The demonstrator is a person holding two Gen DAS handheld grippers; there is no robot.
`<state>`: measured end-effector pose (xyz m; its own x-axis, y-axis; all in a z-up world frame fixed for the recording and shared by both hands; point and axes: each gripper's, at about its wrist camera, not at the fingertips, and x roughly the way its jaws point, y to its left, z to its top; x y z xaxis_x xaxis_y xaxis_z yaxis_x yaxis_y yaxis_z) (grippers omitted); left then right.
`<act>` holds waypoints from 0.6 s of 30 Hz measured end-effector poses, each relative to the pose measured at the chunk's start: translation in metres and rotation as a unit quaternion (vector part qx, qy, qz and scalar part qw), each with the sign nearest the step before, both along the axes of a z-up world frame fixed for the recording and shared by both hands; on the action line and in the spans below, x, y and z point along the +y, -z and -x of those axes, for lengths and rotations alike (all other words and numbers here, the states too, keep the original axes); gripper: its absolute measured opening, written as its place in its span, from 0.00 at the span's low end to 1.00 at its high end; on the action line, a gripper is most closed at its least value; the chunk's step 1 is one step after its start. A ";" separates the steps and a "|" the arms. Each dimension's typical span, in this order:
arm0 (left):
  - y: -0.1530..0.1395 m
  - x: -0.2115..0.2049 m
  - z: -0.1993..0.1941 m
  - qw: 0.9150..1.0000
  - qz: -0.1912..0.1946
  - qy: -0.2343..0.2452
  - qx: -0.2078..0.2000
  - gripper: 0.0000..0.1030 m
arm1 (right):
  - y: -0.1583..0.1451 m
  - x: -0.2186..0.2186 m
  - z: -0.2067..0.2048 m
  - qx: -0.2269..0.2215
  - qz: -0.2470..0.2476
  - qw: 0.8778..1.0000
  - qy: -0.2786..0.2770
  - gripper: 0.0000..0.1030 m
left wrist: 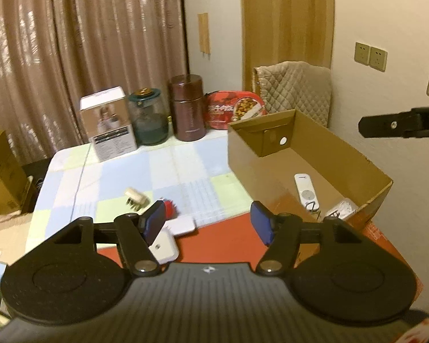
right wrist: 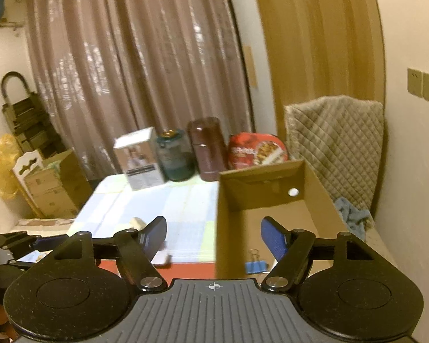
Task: Organize rigid objects
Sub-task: 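Return both tools to the table and approach the white square night light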
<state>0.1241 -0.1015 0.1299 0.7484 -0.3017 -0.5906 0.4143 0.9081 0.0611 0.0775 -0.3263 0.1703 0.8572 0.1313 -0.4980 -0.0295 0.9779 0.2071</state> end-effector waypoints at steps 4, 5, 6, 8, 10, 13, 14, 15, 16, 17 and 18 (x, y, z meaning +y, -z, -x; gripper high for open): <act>0.000 0.021 0.012 1.000 0.005 -0.012 0.003 0.62 | -0.006 0.022 0.010 -0.014 0.002 1.000 -0.012 0.69; -0.001 0.025 0.015 1.000 0.007 -0.014 0.004 0.63 | -0.007 0.026 0.012 -0.016 0.003 1.000 -0.016 0.69; -0.001 0.029 0.018 1.000 0.008 -0.017 0.003 0.63 | -0.007 0.031 0.013 -0.020 0.005 1.000 -0.020 0.69; -0.001 0.036 0.023 1.000 0.006 -0.021 0.002 0.64 | -0.008 0.039 0.015 -0.026 0.006 0.999 -0.026 0.69; 0.000 0.043 0.024 1.000 0.007 -0.025 0.003 0.64 | -0.007 0.047 0.016 -0.028 0.004 0.999 -0.030 0.69; 0.002 0.052 0.026 0.999 0.008 -0.032 0.004 0.65 | -0.004 0.054 0.015 -0.026 0.002 0.999 -0.036 0.70; 0.002 0.056 0.027 0.999 0.008 -0.035 0.005 0.65 | -0.002 0.057 0.013 -0.025 0.002 0.999 -0.038 0.70; 0.003 0.059 0.028 0.999 0.008 -0.037 0.006 0.66 | 0.000 0.059 0.012 -0.023 0.002 0.999 -0.040 0.70; 0.004 0.061 0.028 0.999 0.008 -0.038 0.006 0.66 | 0.003 0.061 0.012 -0.021 0.001 0.999 -0.041 0.70; 0.005 0.064 0.028 0.999 0.008 -0.040 0.006 0.67 | 0.005 0.063 0.011 -0.018 0.001 0.999 -0.043 0.70; 0.006 0.067 0.027 0.999 0.009 -0.042 0.006 0.68 | 0.008 0.066 0.010 -0.017 0.001 0.999 -0.043 0.70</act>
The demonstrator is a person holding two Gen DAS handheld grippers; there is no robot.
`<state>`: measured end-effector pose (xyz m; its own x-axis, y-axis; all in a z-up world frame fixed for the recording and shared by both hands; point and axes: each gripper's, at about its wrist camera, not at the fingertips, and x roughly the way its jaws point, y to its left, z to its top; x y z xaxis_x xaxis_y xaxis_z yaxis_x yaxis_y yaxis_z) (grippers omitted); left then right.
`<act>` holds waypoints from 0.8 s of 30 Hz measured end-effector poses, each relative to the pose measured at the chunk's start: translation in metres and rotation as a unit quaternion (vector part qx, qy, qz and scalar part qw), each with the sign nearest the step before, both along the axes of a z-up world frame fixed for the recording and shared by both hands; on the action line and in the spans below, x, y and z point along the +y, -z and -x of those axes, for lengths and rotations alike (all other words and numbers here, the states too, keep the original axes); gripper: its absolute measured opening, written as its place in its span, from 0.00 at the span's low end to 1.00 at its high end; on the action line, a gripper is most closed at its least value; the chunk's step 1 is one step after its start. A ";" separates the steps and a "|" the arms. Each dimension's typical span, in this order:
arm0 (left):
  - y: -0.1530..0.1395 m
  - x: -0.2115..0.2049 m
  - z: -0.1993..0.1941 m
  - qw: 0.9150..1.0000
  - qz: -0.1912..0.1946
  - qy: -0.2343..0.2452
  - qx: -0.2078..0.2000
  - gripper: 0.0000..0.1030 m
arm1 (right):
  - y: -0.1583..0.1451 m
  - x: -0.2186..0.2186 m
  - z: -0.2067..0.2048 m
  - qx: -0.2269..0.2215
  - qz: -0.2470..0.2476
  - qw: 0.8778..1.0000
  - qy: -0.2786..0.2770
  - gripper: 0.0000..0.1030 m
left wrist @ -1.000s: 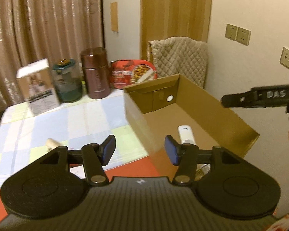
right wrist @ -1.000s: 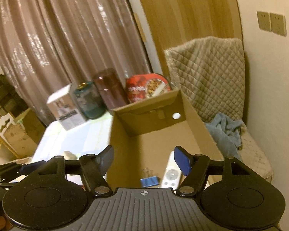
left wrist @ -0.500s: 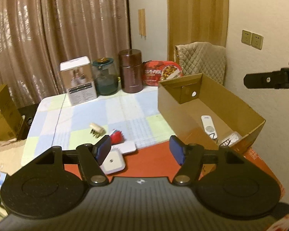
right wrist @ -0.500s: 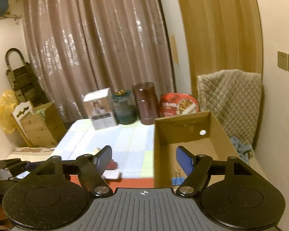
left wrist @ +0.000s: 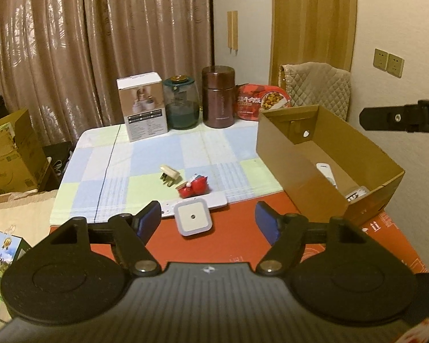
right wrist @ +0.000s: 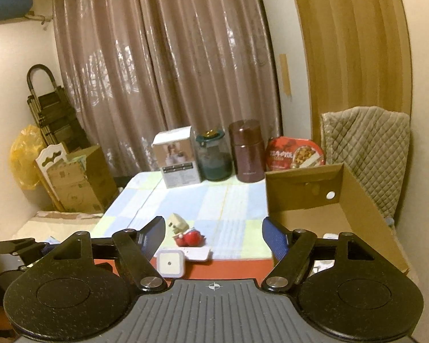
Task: Organize rigid objects
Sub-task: 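Return both tools to the table and approach the white square night light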
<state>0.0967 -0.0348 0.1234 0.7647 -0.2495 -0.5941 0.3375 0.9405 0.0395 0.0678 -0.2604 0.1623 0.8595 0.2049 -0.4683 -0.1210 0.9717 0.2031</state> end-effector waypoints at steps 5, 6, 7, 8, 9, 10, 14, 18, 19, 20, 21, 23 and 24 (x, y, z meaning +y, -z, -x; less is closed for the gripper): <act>0.014 0.020 -0.004 1.000 -0.001 -0.020 0.002 0.69 | 0.017 0.010 -0.007 0.010 -0.001 1.000 -0.002 0.70; 0.017 0.024 -0.006 1.000 -0.002 -0.024 0.004 0.69 | 0.022 0.012 -0.008 0.014 -0.001 1.000 -0.003 0.70; 0.022 0.029 -0.007 1.000 -0.002 -0.028 0.007 0.70 | 0.027 0.014 -0.011 0.018 0.000 1.000 -0.005 0.70; 0.027 0.035 -0.009 0.999 -0.001 -0.034 0.010 0.70 | 0.032 0.016 -0.013 0.021 0.001 1.000 -0.007 0.70; 0.032 0.039 -0.012 0.999 0.000 -0.038 0.012 0.70 | 0.039 0.019 -0.015 0.025 0.002 1.000 -0.009 0.70; 0.038 0.044 -0.014 0.999 0.000 -0.041 0.015 0.70 | 0.046 0.022 -0.019 0.029 0.005 0.999 -0.011 0.70; 0.061 0.059 -0.027 0.998 0.003 -0.053 0.025 0.71 | 0.073 0.032 -0.033 0.049 0.011 0.999 -0.021 0.70; 0.081 0.067 -0.043 0.998 0.018 -0.057 0.029 0.73 | 0.102 0.044 -0.050 0.065 0.018 0.997 -0.031 0.70; 0.087 0.067 -0.048 0.998 0.024 -0.057 0.030 0.74 | 0.110 0.047 -0.056 0.066 0.022 0.997 -0.033 0.70; 0.093 0.067 -0.054 0.998 0.027 -0.057 0.030 0.75 | 0.118 0.048 -0.062 0.068 0.028 0.997 -0.034 0.70; 0.099 0.066 -0.058 0.998 0.029 -0.055 0.029 0.75 | 0.126 0.050 -0.068 0.071 0.035 0.996 -0.035 0.70; 0.113 0.063 -0.068 0.998 0.034 -0.046 0.027 0.76 | 0.143 0.054 -0.082 0.085 0.045 0.995 -0.038 0.70; 0.119 0.061 -0.073 0.998 0.033 -0.044 0.028 0.77 | 0.150 0.054 -0.091 0.096 0.045 0.994 -0.038 0.70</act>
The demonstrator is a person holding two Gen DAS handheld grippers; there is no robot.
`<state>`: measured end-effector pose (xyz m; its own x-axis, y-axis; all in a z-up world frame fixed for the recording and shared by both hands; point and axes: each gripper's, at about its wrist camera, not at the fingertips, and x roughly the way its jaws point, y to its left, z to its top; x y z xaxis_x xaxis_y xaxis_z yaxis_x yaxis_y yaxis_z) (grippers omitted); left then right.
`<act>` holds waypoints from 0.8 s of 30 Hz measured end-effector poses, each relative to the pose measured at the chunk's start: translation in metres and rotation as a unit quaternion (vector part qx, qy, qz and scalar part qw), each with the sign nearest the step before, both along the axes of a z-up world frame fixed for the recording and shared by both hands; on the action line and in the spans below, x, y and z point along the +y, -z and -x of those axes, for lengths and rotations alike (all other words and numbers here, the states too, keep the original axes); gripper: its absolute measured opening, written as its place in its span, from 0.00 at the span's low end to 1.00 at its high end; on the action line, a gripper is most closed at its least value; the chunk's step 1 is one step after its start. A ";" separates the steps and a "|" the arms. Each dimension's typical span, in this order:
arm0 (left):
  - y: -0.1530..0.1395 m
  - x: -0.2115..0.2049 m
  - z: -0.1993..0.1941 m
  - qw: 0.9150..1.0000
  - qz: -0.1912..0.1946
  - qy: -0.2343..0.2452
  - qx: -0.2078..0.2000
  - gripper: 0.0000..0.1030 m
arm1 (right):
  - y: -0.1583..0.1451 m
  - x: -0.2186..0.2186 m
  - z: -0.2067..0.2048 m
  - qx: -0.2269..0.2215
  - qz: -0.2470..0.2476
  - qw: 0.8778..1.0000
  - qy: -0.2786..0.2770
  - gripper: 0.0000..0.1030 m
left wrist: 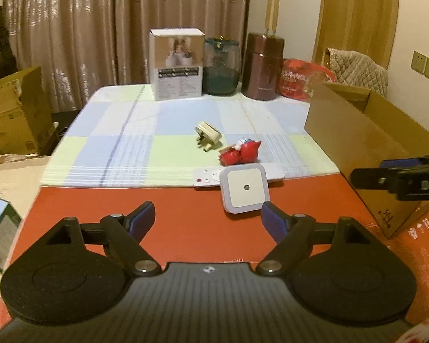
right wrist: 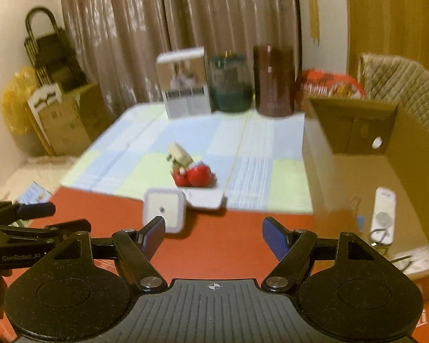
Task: Organize rigid objects
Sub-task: 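Return both tools to the table and approach the white square night light, then grasp the white square night light with the left tool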
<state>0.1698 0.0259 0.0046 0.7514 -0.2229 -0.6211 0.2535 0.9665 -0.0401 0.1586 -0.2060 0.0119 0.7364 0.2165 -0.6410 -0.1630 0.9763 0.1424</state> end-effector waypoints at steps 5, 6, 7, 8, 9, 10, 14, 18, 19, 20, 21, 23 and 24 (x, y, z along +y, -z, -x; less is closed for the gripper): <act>0.025 -0.013 -0.026 1.000 -0.003 0.013 0.001 0.78 | 0.020 -0.003 -0.040 0.030 -0.003 0.999 -0.014 0.70; 0.028 -0.016 -0.030 1.000 -0.002 0.015 0.001 0.78 | 0.022 -0.005 -0.047 0.031 -0.003 0.999 -0.010 0.70; 0.031 -0.019 -0.035 1.000 0.000 0.020 0.000 0.78 | 0.025 -0.007 -0.054 0.031 0.002 0.999 -0.006 0.70; 0.033 -0.022 -0.039 1.000 0.001 0.024 0.000 0.80 | 0.026 -0.008 -0.060 0.030 0.007 1.000 -0.004 0.70; 0.036 -0.026 -0.044 1.000 0.002 0.026 0.001 0.80 | 0.028 -0.009 -0.066 0.029 0.008 1.000 -0.002 0.70; 0.039 -0.030 -0.049 1.000 0.003 0.028 0.002 0.80 | 0.029 -0.011 -0.070 0.028 0.007 1.000 -0.001 0.70; 0.052 -0.050 -0.063 0.999 -0.003 0.044 0.001 0.80 | 0.030 -0.013 -0.084 0.018 0.014 1.000 0.002 0.70; 0.067 -0.068 -0.074 0.999 -0.025 0.044 -0.002 0.80 | 0.033 -0.018 -0.091 0.012 0.035 0.999 0.009 0.70; 0.070 -0.071 -0.076 0.999 -0.028 0.040 -0.004 0.80 | 0.033 -0.020 -0.092 0.012 0.034 0.999 0.011 0.70; 0.073 -0.074 -0.079 0.999 -0.029 0.036 -0.006 0.80 | 0.034 -0.022 -0.093 0.013 0.031 0.999 0.014 0.70; 0.074 -0.075 -0.081 0.999 -0.029 0.030 -0.007 0.80 | 0.035 -0.023 -0.094 0.014 0.028 0.999 0.015 0.70; 0.078 -0.077 -0.085 0.999 -0.032 0.018 -0.013 0.79 | 0.035 -0.024 -0.094 0.016 0.025 0.999 0.011 0.70; 0.078 -0.077 -0.087 0.999 -0.032 0.014 -0.014 0.77 | 0.035 -0.023 -0.094 0.016 0.025 1.000 0.008 0.70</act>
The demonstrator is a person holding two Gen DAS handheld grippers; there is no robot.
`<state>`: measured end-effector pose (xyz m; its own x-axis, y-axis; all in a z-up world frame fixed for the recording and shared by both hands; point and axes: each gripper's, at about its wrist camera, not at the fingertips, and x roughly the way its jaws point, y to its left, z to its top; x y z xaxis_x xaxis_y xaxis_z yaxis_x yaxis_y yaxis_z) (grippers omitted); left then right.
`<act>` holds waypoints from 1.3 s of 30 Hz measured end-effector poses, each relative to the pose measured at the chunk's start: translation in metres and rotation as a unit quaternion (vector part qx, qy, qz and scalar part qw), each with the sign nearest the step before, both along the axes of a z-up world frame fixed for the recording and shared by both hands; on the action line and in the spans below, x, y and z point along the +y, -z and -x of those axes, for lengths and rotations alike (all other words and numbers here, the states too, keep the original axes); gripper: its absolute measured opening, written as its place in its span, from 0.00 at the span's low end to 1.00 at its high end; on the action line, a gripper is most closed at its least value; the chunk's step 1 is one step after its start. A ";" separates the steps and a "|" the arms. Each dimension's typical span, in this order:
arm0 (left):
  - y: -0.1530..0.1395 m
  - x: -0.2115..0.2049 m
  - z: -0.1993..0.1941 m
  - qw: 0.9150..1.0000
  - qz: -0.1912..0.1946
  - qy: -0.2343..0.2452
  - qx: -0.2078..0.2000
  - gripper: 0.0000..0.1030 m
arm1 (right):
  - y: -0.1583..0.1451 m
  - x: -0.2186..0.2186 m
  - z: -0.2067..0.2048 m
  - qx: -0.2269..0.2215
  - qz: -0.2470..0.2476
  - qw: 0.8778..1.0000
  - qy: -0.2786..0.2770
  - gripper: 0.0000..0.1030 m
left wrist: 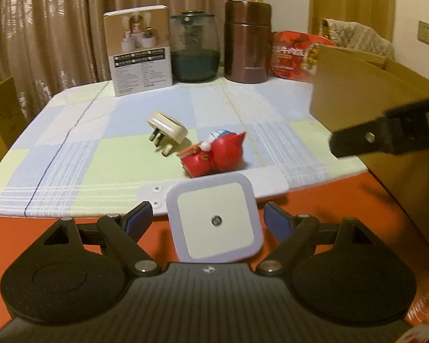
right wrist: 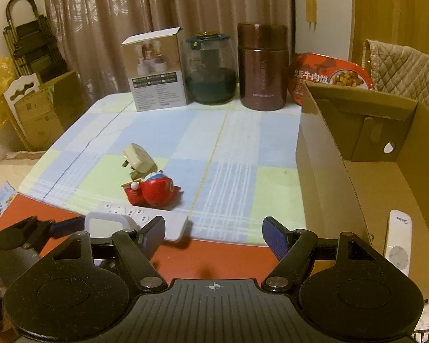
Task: Organize rigid objects
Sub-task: 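Grasp the white square night light with the left tool, then grasp the white remote with buttons with the right tool while the left tool holds the light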
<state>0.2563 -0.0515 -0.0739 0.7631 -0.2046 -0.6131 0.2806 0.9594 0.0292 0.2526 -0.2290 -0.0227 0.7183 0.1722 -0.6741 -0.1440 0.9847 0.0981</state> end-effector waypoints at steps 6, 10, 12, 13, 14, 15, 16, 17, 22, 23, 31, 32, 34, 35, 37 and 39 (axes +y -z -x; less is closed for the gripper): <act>-0.001 0.012 -0.003 1.000 0.004 -0.012 0.019 0.59 | 0.003 0.002 -0.001 0.012 -0.002 1.000 -0.014 0.70; -0.008 0.027 0.000 0.999 0.000 -0.008 0.040 0.59 | 0.005 0.007 0.000 0.014 0.002 0.999 -0.035 0.70; -0.015 0.036 0.001 0.999 -0.009 -0.002 0.044 0.59 | 0.008 0.013 -0.001 0.015 0.006 0.998 -0.054 0.70; -0.020 0.042 0.003 0.999 -0.013 0.000 0.044 0.59 | 0.010 0.017 -0.003 0.016 0.012 0.998 -0.066 0.70; -0.025 0.048 0.004 0.999 -0.014 0.002 0.043 0.59 | 0.012 0.021 -0.004 0.017 0.017 0.997 -0.079 0.70; -0.029 0.053 0.007 0.999 -0.014 0.004 0.042 0.59 | 0.014 0.025 -0.005 0.020 0.021 0.995 -0.092 0.70; -0.033 0.059 0.009 0.999 -0.015 0.006 0.040 0.59 | 0.016 0.030 -0.008 0.027 0.026 0.994 -0.105 0.70; -0.037 0.065 0.011 0.999 -0.014 0.005 0.037 0.59 | 0.019 0.034 -0.012 0.031 0.031 0.992 -0.116 0.70; -0.043 0.092 0.009 0.999 0.031 -0.014 0.037 0.59 | 0.030 0.058 -0.030 0.019 0.096 0.978 -0.184 0.70; -0.044 0.094 0.008 0.998 0.038 -0.015 0.037 0.59 | 0.033 0.061 -0.034 0.020 0.107 0.975 -0.196 0.70; -0.039 0.091 0.002 0.997 0.061 -0.009 0.046 0.59 | 0.064 0.085 -0.073 0.071 0.163 0.945 -0.276 0.70; -0.039 0.091 0.002 0.997 0.064 -0.008 0.047 0.59 | 0.066 0.085 -0.077 0.079 0.161 0.945 -0.275 0.70; -0.039 0.091 0.002 0.997 0.066 -0.008 0.049 0.59 | 0.070 0.086 -0.083 0.090 0.166 0.942 -0.276 0.70; -0.039 0.092 0.002 0.997 0.066 -0.008 0.050 0.59 | 0.071 0.087 -0.085 0.096 0.166 0.941 -0.277 0.68; -0.039 0.093 0.002 0.996 0.066 -0.010 0.051 0.59 | 0.069 0.087 -0.082 0.105 0.162 0.941 -0.277 0.49; -0.039 0.094 0.003 0.996 0.065 -0.013 0.053 0.59 | 0.067 0.086 -0.076 0.120 0.146 0.943 -0.274 0.38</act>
<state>0.2536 0.0421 -0.0349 0.7016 -0.2689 -0.6599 0.2505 0.9600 -0.1249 0.3290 -0.1425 -0.0899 0.3968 0.2542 -0.8820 -0.6468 0.7592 -0.0722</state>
